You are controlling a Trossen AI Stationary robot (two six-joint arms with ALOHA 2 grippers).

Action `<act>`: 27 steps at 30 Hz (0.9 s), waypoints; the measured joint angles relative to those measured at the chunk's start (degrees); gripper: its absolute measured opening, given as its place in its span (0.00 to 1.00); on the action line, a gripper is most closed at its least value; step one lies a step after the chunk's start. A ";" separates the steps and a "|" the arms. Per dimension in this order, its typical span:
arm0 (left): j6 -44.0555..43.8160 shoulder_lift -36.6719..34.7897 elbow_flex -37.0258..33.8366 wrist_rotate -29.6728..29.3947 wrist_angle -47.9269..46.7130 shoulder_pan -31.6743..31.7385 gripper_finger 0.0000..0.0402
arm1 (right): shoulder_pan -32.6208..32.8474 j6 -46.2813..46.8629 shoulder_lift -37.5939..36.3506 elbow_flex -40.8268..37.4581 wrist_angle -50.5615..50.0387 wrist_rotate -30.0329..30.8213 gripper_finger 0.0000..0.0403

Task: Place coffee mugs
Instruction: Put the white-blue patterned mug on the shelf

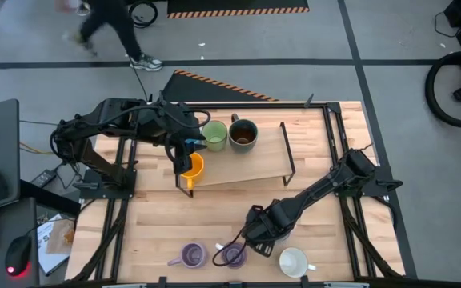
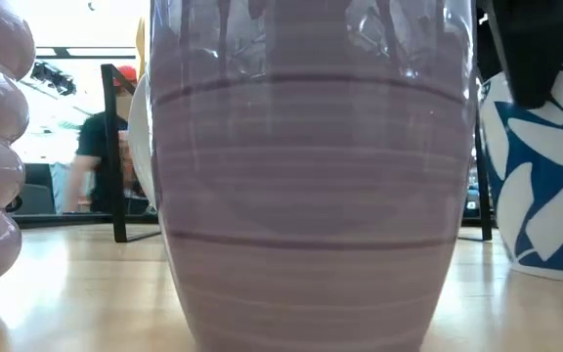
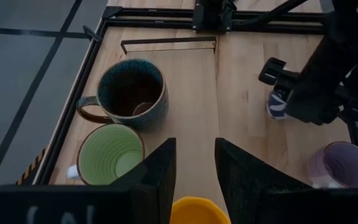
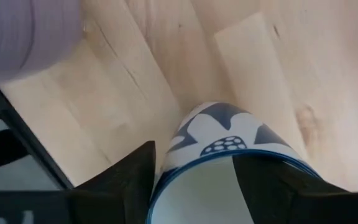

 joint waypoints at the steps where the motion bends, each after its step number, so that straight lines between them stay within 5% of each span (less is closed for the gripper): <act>1: 0.00 0.00 0.00 0.00 -0.04 0.00 0.29 | -0.08 -1.12 0.00 -0.16 0.12 0.65 0.53; 20: -1.09 -0.01 0.00 0.02 -0.03 0.00 0.29 | -0.61 -23.80 0.00 -0.35 -2.12 3.89 0.07; 27: -1.28 -0.01 0.00 0.02 -0.04 0.00 0.29 | -0.19 -31.42 -1.11 -0.40 -5.46 3.90 0.06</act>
